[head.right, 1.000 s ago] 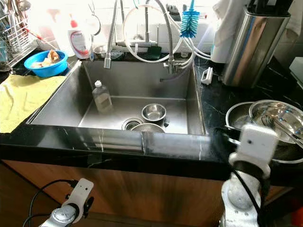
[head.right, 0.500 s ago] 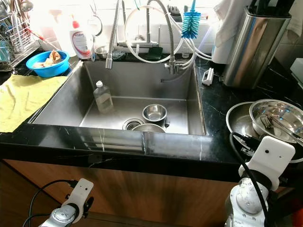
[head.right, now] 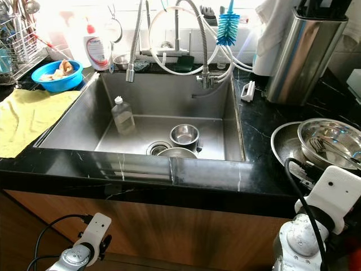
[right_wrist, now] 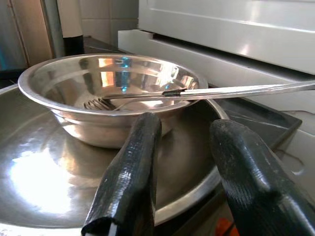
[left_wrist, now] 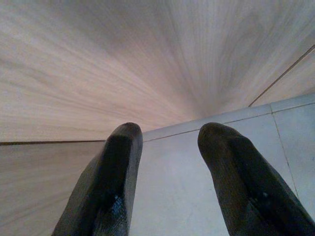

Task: Kitchen organization

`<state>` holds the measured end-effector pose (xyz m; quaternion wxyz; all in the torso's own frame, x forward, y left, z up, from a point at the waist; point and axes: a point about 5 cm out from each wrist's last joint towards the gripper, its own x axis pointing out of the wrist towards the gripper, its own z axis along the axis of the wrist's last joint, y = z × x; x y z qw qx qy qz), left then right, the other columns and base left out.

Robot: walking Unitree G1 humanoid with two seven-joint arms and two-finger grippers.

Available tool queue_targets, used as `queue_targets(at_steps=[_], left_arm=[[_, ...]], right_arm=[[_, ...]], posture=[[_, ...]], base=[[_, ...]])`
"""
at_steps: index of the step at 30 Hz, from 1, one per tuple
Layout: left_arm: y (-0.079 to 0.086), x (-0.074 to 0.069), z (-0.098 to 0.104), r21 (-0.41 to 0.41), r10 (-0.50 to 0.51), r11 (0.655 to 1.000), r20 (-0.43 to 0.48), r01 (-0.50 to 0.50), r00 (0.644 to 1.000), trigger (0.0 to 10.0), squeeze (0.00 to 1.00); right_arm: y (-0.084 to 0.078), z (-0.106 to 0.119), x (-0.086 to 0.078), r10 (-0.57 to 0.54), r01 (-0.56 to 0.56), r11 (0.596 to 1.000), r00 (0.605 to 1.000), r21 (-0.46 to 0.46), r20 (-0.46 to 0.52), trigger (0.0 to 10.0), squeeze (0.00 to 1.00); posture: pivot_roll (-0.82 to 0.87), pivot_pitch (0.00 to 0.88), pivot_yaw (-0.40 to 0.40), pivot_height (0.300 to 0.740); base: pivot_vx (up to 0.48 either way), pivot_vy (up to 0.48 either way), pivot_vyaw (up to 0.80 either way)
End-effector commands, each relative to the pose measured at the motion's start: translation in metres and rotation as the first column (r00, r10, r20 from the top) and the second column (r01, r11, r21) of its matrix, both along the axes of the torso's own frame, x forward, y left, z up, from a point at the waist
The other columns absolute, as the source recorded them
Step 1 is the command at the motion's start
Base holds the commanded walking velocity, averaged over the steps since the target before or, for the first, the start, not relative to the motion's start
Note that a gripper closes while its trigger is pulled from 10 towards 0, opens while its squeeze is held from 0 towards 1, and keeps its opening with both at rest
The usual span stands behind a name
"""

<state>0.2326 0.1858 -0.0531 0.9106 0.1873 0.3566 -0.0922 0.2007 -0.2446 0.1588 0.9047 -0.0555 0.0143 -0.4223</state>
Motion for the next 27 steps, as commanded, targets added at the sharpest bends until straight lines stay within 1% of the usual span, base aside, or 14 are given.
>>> queue_targets(at_steps=[1, 5, 6, 9, 12, 15, 20, 27], left_arm=[[0.003, -0.001, 0.000, 0.015, 0.001, 1.000, 0.000, -0.001, 1.000, 10.0, 0.00], [0.003, -0.001, 0.000, 0.014, 0.003, 1.000, 0.001, -0.003, 1.000, 10.0, 0.00], [0.003, -0.001, 0.000, 0.013, 0.004, 1.000, 0.001, -0.004, 1.000, 10.0, 0.00], [0.004, 0.000, 0.000, 0.013, 0.007, 1.000, 0.002, -0.007, 1.000, 10.0, 0.00], [0.004, 0.000, 0.000, 0.012, 0.008, 1.000, 0.001, -0.008, 1.000, 10.0, 0.00], [0.004, 0.000, 0.000, 0.013, 0.007, 1.000, 0.000, -0.007, 1.000, 10.0, 0.00], [0.005, 0.000, 0.000, 0.014, 0.011, 1.000, 0.002, -0.011, 1.000, 10.0, 0.00], [0.005, 0.000, 0.001, 0.017, 0.009, 1.000, 0.002, -0.009, 1.000, 10.0, 0.00]], right_arm=[[0.007, 0.008, 0.004, 0.017, -0.018, 1.000, 0.999, 0.024, 0.046, 10.0, 0.00], [0.011, 0.012, 0.008, 0.044, -0.045, 0.999, 0.996, 0.014, 0.074, 10.0, 0.00], [0.013, 0.012, 0.008, 0.045, -0.047, 0.999, 0.996, 0.025, 0.082, 10.0, 0.00], [0.013, 0.008, 0.005, 0.019, -0.023, 0.998, 0.997, 0.061, 0.073, 10.0, 0.00], [0.013, 0.008, 0.004, 0.000, -0.004, 0.998, 0.997, 0.058, 0.074, 10.0, 0.00], [0.011, 0.008, 0.005, -0.030, 0.024, 0.997, 0.996, 0.075, 0.084, 10.0, 0.00], [0.013, 0.013, 0.006, -0.016, 0.008, 0.998, 0.993, 0.062, 0.114, 10.0, 0.00], [0.011, 0.018, 0.004, -0.019, 0.012, 0.999, 0.988, 0.048, 0.154, 10.0, 0.00]], posture=[[-0.14, 0.000, 0.050, 0.740], [-0.14, 0.000, 0.048, 0.740], [-0.14, 0.000, 0.048, 0.740], [-0.14, 0.000, 0.048, 0.740], [-0.14, 0.000, 0.049, 0.740], [-0.14, 0.000, 0.049, 0.740], [-0.14, 0.000, 0.048, 0.740], [-0.14, 0.000, 0.051, 0.740]], base=[[0.000, 0.000, 0.00], [0.000, 0.000, 0.00], [0.000, 0.000, 0.00], [0.000, 0.000, 0.00], [0.000, 0.000, 0.00], [0.000, 0.000, 0.00], [0.000, 0.000, 0.00], [0.000, 0.000, 0.00]])
